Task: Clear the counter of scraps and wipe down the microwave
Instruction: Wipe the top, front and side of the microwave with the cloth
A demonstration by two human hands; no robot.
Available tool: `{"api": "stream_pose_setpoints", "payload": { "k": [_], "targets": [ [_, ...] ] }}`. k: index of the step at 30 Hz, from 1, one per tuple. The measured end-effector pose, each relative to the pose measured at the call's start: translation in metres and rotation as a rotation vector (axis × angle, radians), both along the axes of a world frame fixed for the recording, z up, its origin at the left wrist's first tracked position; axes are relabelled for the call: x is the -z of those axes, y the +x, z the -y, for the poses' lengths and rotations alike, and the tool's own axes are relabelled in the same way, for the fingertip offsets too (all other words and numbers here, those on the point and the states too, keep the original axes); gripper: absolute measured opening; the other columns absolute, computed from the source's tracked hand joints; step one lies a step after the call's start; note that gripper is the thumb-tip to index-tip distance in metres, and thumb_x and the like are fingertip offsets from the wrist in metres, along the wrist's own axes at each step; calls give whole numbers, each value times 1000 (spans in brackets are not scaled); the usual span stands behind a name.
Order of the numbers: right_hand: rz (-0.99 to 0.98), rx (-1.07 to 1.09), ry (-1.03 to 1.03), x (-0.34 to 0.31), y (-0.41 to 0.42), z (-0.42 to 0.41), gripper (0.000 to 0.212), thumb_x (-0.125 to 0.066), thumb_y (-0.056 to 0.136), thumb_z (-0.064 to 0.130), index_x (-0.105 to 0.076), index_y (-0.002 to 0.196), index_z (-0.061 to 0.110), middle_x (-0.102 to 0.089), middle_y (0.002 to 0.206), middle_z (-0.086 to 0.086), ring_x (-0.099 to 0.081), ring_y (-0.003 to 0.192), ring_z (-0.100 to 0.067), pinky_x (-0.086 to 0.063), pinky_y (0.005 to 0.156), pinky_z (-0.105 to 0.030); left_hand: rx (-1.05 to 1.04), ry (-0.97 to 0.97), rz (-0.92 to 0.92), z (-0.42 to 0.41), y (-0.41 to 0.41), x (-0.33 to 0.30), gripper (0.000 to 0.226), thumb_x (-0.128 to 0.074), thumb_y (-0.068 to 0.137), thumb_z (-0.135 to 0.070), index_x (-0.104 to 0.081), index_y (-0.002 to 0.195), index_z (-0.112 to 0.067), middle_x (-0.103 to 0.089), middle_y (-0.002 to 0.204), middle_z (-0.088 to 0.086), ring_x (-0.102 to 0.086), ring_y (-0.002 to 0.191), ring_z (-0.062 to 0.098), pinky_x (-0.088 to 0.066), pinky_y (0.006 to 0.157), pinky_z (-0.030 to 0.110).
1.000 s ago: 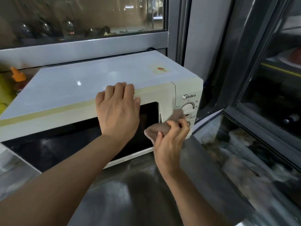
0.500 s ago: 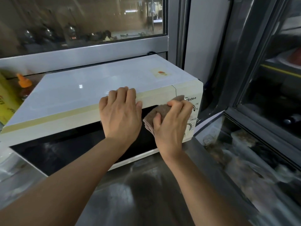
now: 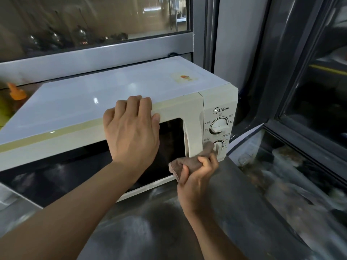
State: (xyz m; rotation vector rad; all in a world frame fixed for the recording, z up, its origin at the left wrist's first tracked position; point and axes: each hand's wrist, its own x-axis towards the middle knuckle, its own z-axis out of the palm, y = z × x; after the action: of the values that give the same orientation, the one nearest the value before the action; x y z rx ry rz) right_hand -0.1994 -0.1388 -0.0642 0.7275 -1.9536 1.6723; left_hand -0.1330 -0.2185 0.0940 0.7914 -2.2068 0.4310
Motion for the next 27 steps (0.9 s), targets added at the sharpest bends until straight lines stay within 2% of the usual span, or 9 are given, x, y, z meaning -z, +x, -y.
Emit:
{"api": "stream_pose_setpoints", "payload": {
  "k": [2,5,8,10,12,15,19,23,27],
  "targets": [
    [35,6,66,8,2,-4,35,-44,81,10,-34,115,9,-29,132,-14,-41,124,-30,-40,101,-33,1,6,2,0,-1,0,28,-40,91,-29,-55,107,-11,-59,103,6,-51,89,31,-24,77,34],
    [224,-25,159,18,1,-15,26,-52,86,3,-42,110,2,-45,119,-6,-55,103,-24,-45,87,-16,1,13,-5,0,0,-1,29,-39,91,-30,-54,107,-11,-59,104,6,-51,89,31,-25,78,35],
    [297,-158,265,20,3,-28,42,-71,74,12,-50,108,-3,-43,119,-15,-55,103,-27,-45,93,-23,1,22,4,-1,0,-1,29,-39,92,-30,-54,108,-11,-59,105,6,-50,90,31,-27,79,36],
    [326,-169,268,14,4,-36,36,-60,79,18,-52,110,0,-44,118,-14,-53,103,-22,-33,91,-2,2,32,16,-1,0,-2,28,-40,92,-30,-53,108,-12,-59,106,6,-50,91,31,-28,79,36],
    [313,-118,220,-4,6,-48,36,-59,80,-3,-53,115,5,-45,121,-10,-52,108,-20,-24,89,7,-2,42,21,-2,0,-3,28,-39,92,-30,-53,108,-12,-59,107,6,-50,91,31,-29,79,37],
    [241,-78,75,-52,7,-65,50,-63,77,-9,-48,121,10,-49,121,-3,-49,112,-12,-29,93,-1,-9,56,32,-2,1,-3,29,-38,91,-31,-52,107,-13,-59,108,5,-51,92,30,-29,79,37],
    [-1,43,-47,-122,-27,-60,36,-64,79,-3,-55,113,3,-47,124,-14,-45,115,-14,-28,98,-1,-8,69,34,-3,1,-3,32,-37,91,-32,-53,110,-12,-59,113,7,-51,95,32,-28,79,38],
    [125,152,-47,-142,-58,-29,29,-65,78,-3,-56,104,4,-44,122,-13,-48,114,-23,-40,99,-24,-12,60,39,-2,1,-3,31,-38,91,-31,-53,109,-12,-59,112,7,-51,94,32,-26,78,36],
    [58,97,-10,-124,-22,-16,34,-65,73,-10,-59,103,4,-52,114,-10,-52,108,-22,-34,91,-14,-13,45,29,-2,0,-3,29,-40,91,-30,-53,108,-12,-59,109,7,-51,92,32,-24,78,35]
  ]
}}
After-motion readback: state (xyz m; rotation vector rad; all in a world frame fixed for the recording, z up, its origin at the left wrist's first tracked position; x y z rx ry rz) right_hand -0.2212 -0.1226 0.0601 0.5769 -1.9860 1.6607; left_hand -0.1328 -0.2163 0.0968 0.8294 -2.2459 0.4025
